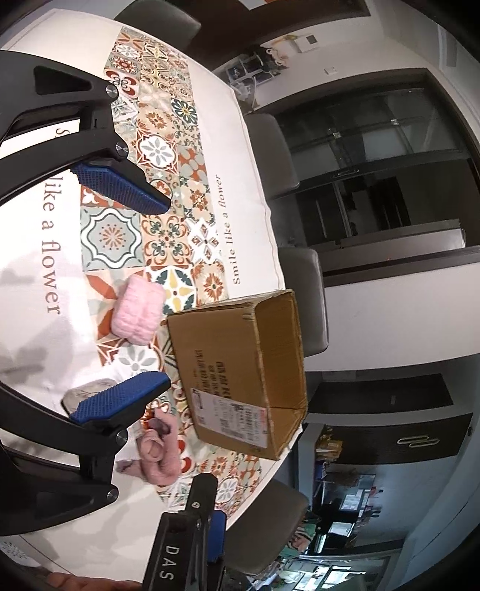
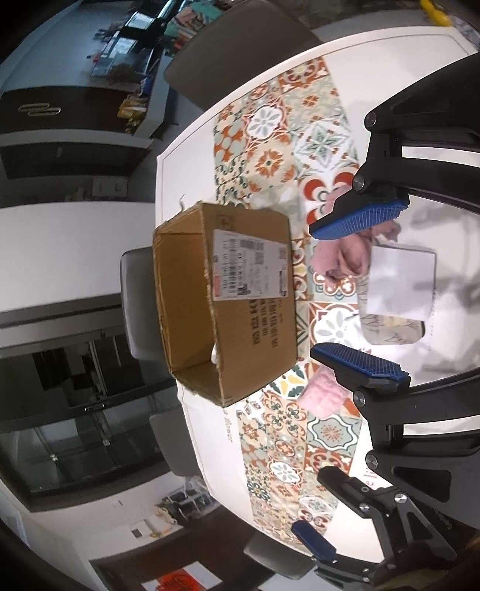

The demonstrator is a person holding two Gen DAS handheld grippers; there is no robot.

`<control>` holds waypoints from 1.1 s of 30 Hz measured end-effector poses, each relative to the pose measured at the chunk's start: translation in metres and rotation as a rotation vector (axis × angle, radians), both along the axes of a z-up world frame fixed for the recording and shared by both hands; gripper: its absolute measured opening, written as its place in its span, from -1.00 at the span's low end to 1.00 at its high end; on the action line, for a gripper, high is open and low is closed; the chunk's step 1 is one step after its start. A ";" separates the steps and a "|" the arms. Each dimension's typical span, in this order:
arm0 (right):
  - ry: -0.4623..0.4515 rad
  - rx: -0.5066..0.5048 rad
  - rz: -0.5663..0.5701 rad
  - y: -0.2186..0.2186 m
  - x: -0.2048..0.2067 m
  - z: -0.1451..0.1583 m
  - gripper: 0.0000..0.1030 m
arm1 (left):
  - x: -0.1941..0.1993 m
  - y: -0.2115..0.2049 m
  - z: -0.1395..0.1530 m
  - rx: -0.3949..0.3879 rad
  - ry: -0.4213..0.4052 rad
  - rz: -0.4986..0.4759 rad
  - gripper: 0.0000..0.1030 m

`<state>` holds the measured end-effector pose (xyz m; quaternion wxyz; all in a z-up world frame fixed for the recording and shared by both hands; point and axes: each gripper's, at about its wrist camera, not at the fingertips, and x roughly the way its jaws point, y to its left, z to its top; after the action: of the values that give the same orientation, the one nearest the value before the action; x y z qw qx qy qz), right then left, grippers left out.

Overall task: Organize soft objects
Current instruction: 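Withdraw both tools from the box back toward the remaining items, then grasp the pink hair band with left tool while right tool grasps the pink strap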

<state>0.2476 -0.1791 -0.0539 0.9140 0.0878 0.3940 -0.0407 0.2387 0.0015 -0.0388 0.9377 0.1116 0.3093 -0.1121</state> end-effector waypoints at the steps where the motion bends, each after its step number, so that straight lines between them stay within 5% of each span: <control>1: 0.000 -0.002 -0.006 0.001 -0.002 -0.002 0.16 | -0.001 0.001 -0.001 0.004 0.000 -0.002 0.73; 33: 0.148 0.057 -0.138 -0.009 0.017 -0.078 0.16 | 0.048 -0.013 -0.070 0.117 0.093 -0.101 0.82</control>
<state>0.2647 -0.1879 -0.1322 0.8745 0.1375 0.4546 -0.0986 0.2863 -0.0111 -0.1090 0.9074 0.1762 0.3525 -0.1461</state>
